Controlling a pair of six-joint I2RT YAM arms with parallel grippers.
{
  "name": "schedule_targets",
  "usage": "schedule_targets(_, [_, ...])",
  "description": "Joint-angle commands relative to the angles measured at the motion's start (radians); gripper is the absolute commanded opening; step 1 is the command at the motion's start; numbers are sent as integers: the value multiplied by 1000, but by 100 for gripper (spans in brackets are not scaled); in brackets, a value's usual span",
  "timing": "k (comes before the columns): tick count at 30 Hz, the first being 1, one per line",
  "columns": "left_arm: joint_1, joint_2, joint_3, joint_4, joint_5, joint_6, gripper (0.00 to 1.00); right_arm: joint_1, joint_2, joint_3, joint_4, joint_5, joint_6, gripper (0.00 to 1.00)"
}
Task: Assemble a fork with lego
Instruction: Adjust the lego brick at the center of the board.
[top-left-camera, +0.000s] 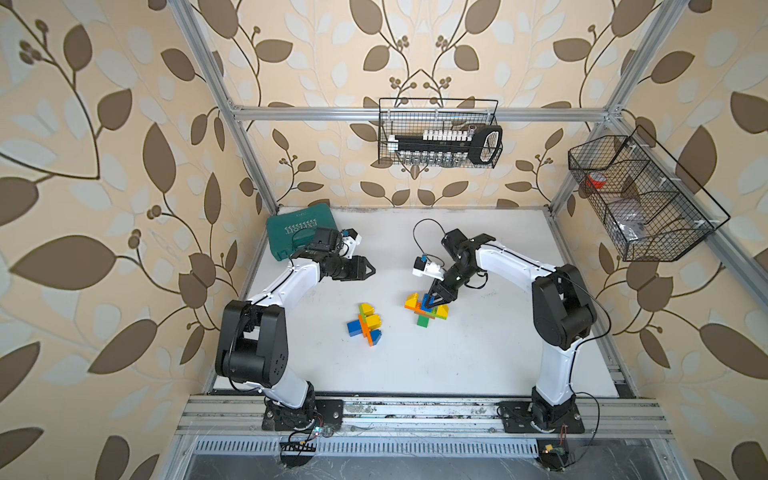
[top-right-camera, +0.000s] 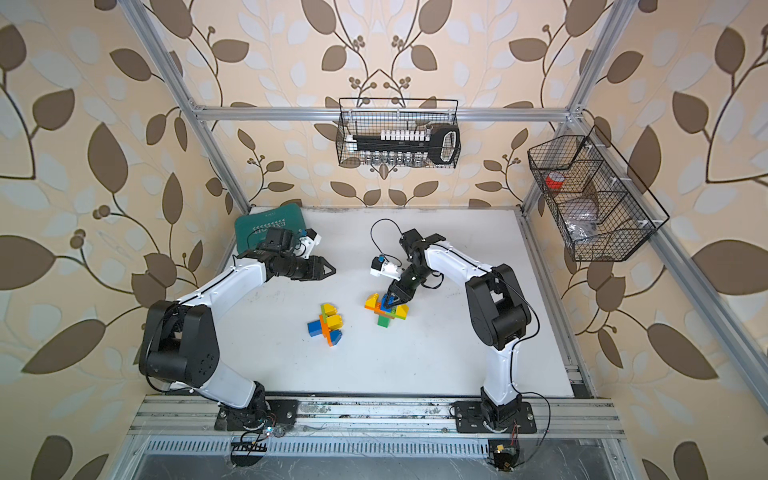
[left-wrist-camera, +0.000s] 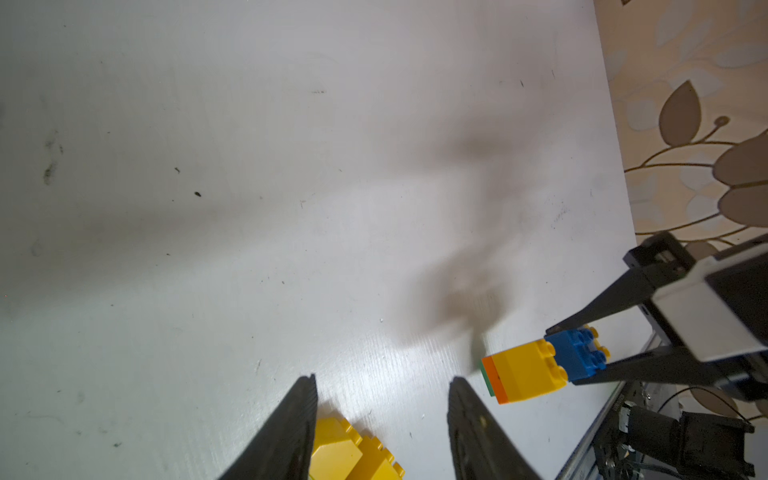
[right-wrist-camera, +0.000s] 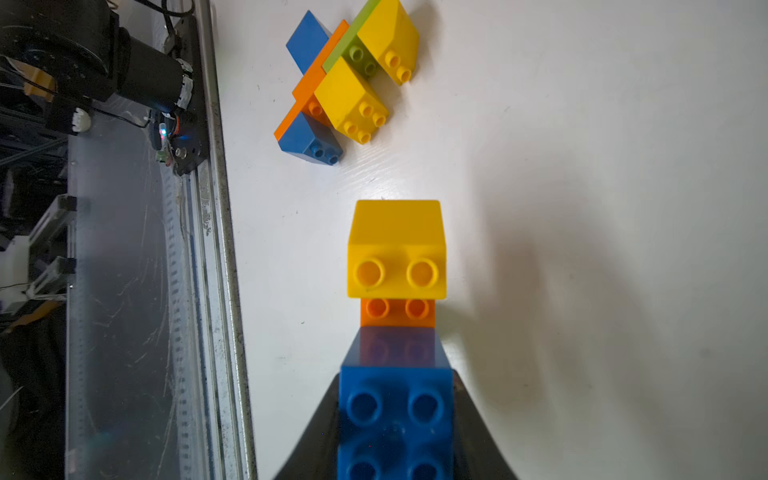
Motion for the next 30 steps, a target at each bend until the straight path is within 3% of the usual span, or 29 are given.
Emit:
schedule_targets(1, [15, -1, 37, -13, 20, 0, 53, -5, 60, 41, -75, -67, -6, 29])
schedule_targets(4, [24, -9, 37, -13, 15, 1, 53, -21, 92, 45, -70, -93, -7, 34])
schedule_targets(11, [30, 3, 43, -23, 25, 3, 54, -69, 168, 116, -128, -203, -48, 57])
schedule_targets(17, [51, -10, 35, -32, 3, 11, 54, -102, 207, 148, -115, -189, -34, 64])
schedule_targets(22, [73, -38, -14, 16, -67, -5, 57, -155, 83, 39, 64, -109, 79, 70])
schedule_targets(26, [137, -64, -77, 123, -136, -52, 60, -214, -111, -161, 373, 43, 255, 75])
schedule_targets(29, [228, -131, -185, 276, -201, -104, 68, -300, -259, -321, 593, 97, 416, 82])
schedule_targets(30, [252, -167, -223, 331, -237, -116, 77, -319, -305, -367, 654, 135, 459, 84])
